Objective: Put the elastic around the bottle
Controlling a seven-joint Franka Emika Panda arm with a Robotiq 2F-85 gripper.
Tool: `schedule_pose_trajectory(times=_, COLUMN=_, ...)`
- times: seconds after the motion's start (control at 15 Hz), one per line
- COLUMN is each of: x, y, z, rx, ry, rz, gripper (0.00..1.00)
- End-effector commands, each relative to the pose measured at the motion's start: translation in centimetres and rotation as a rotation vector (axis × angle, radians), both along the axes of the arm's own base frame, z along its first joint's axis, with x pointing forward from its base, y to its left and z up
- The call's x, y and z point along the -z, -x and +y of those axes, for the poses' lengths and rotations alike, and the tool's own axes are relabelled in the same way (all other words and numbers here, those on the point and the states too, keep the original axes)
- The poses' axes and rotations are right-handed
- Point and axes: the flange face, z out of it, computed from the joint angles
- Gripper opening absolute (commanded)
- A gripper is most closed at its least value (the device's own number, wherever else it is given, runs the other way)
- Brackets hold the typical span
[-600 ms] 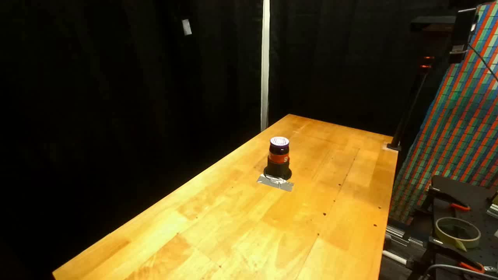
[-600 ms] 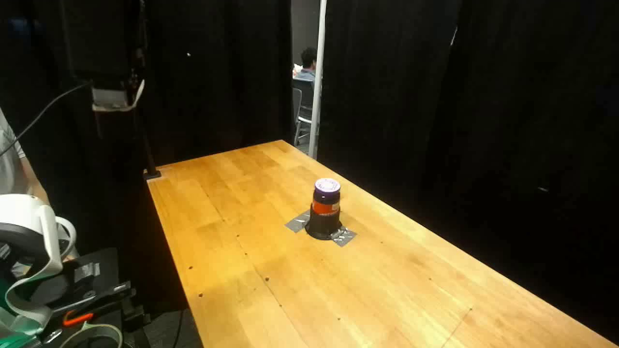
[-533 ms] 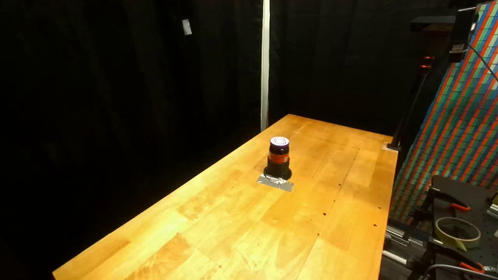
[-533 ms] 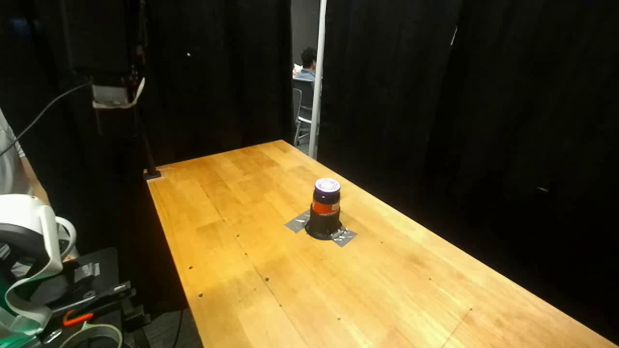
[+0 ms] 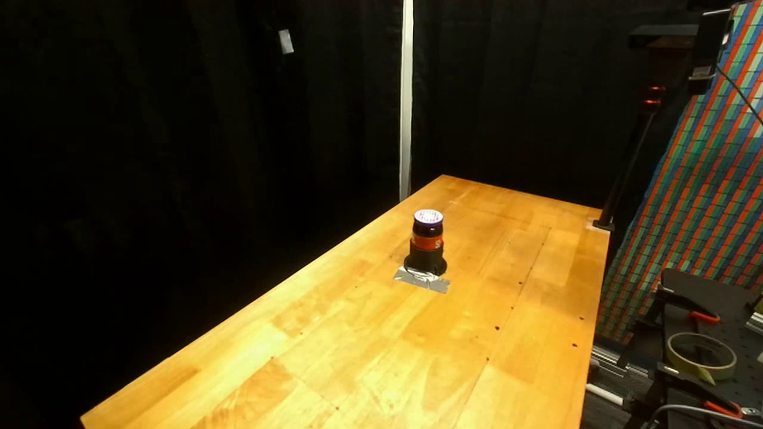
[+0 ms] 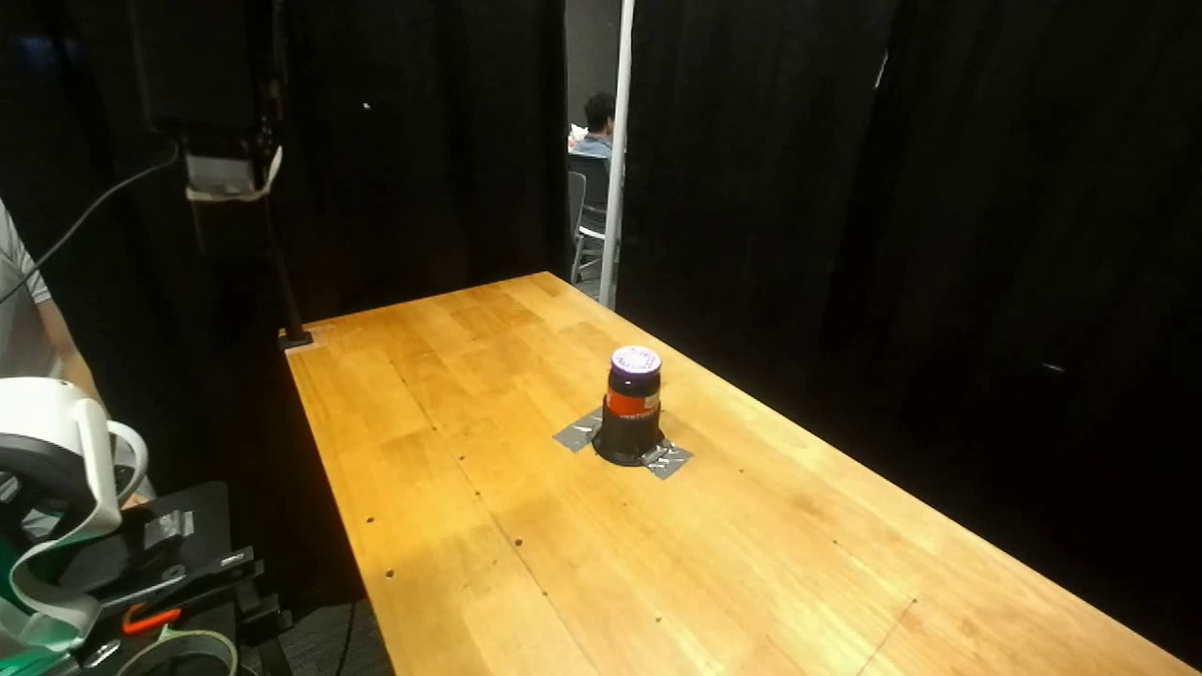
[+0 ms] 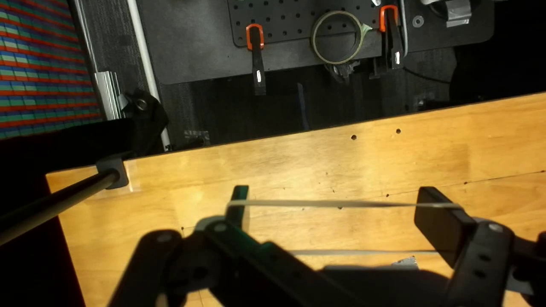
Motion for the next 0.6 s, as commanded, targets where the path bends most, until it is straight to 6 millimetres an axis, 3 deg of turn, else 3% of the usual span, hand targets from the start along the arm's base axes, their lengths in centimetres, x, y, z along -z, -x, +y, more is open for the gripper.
schedule_pose_trajectory(times=0.0, x=-0.2, y=-4.8, z=5.6, rx=-0.084, ry=0.078, rz=0.008, gripper=1.00)
schedule_pose_trajectory(times=0.33, x=2.9, y=-12.5, z=14.7, rx=-0.223, ry=0.147, rz=-0.066, gripper=1.00)
schedule_pose_trajectory(times=0.53, x=5.7, y=-17.7, z=18.9, rx=-0.272, ry=0.166, rz=-0.159, gripper=1.00)
